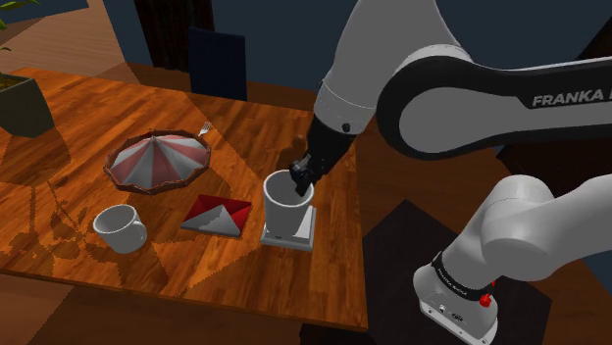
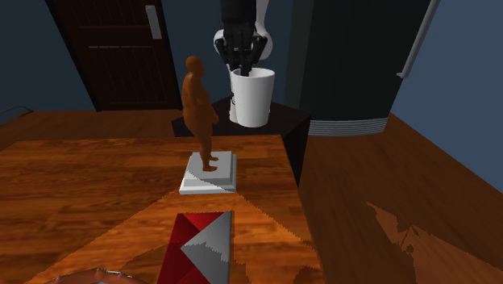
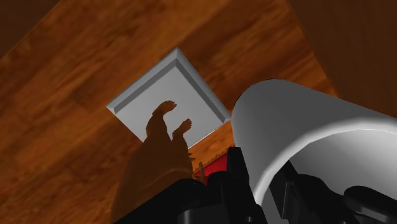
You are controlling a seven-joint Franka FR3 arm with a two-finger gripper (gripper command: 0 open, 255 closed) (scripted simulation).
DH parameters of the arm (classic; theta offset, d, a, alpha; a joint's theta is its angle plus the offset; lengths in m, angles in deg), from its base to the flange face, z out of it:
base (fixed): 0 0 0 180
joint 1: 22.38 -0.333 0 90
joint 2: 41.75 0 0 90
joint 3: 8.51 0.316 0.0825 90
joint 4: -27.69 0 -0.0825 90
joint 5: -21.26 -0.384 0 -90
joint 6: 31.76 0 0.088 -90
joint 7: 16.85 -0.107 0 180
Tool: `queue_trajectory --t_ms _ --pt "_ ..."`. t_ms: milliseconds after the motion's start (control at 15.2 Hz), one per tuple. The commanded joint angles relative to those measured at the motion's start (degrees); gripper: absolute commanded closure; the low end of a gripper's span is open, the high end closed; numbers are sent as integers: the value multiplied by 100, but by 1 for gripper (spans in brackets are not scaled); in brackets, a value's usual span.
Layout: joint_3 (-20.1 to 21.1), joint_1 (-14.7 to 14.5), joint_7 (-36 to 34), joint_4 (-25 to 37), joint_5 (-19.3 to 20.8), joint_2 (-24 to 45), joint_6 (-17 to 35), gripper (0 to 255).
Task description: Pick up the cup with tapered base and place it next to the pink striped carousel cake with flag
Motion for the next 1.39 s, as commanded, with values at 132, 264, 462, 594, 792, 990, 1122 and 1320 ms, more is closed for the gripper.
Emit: queue_trajectory --t_ms 132,264,462,594,792,990,1122,1320 --pt "-68 18 -32 249 59 -68 -315 255" --pt "-105 30 -45 385 91 -91 -473 255" --pt "-157 49 -65 596 138 -113 -707 255" --pt "-189 63 -79 742 169 -121 -860 255" --pt "-236 83 -101 968 214 -121 -1086 255" --pt "-279 104 -123 1202 258 -109 -1308 255" --pt "-290 183 -83 1378 325 101 -1283 255" --pt "-289 395 21 1809 515 726 -1117 255"
